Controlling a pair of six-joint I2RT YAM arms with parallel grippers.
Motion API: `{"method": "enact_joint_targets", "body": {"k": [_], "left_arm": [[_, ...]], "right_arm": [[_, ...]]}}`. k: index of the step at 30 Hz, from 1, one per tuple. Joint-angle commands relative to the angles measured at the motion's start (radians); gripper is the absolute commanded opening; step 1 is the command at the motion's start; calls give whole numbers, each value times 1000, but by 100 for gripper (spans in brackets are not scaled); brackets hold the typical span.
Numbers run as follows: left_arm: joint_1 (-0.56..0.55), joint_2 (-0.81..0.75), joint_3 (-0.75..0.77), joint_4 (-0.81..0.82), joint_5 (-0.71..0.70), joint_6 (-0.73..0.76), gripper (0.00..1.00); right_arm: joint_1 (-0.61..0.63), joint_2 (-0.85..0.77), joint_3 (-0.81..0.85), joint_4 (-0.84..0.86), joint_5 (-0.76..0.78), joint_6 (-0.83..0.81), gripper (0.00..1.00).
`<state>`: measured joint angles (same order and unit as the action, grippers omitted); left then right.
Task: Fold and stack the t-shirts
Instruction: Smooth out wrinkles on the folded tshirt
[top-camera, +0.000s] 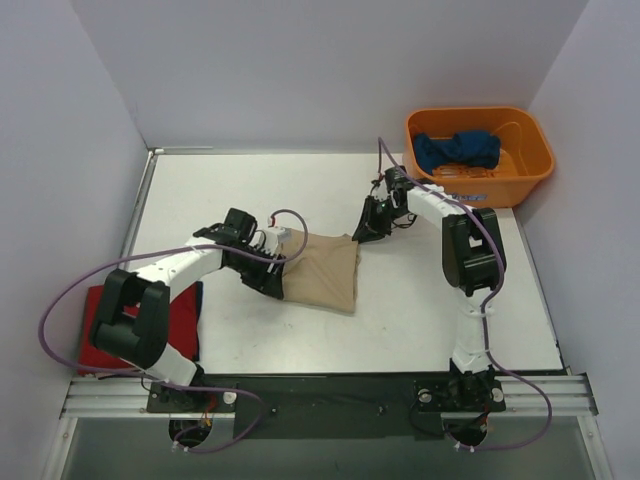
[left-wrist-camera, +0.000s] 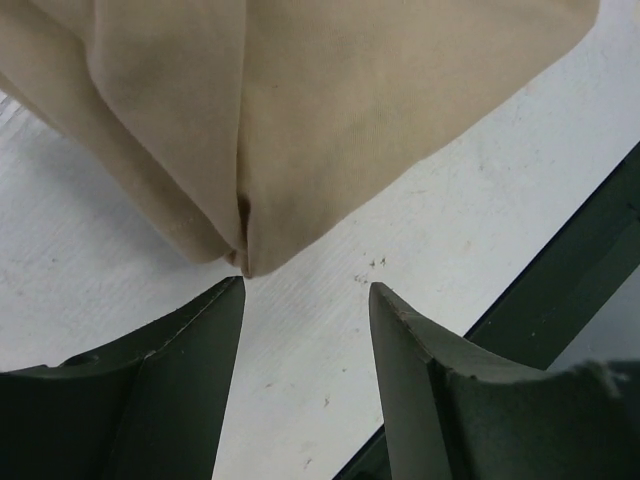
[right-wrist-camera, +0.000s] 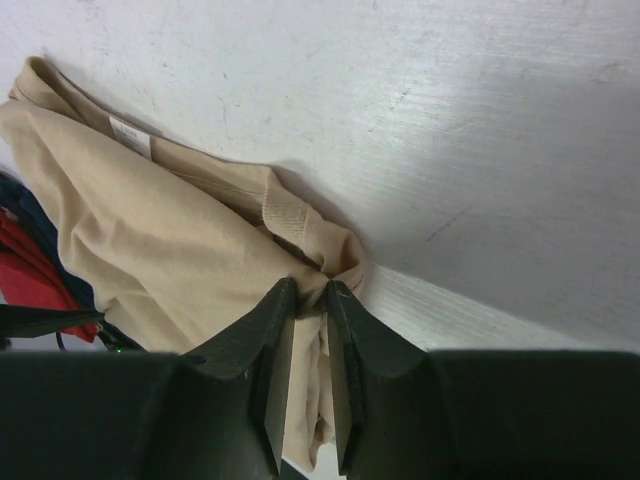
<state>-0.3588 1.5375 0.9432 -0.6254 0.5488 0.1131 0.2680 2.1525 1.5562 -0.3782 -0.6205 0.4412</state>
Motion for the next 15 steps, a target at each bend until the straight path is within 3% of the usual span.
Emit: {"method": "enact_joint_targets", "body": {"k": [1, 4, 5, 7, 15], "left_arm": [[-34, 81, 19, 73, -36, 11, 59], [-35, 107, 16, 76, -9, 16, 35], [-38, 111, 13, 84, -6, 17, 20], [-42, 118, 14, 85, 0, 20, 0], [-107, 89, 37, 35, 73, 45, 0]], "right_arm": [[-7, -9, 19, 4, -41, 10, 12], [-18, -17, 7, 21, -45, 28, 0], [-26, -22, 2, 27, -45, 43, 0], [-36, -28, -7, 45, -35, 74, 0], [-67, 21, 129, 58, 39, 142, 0]]}}
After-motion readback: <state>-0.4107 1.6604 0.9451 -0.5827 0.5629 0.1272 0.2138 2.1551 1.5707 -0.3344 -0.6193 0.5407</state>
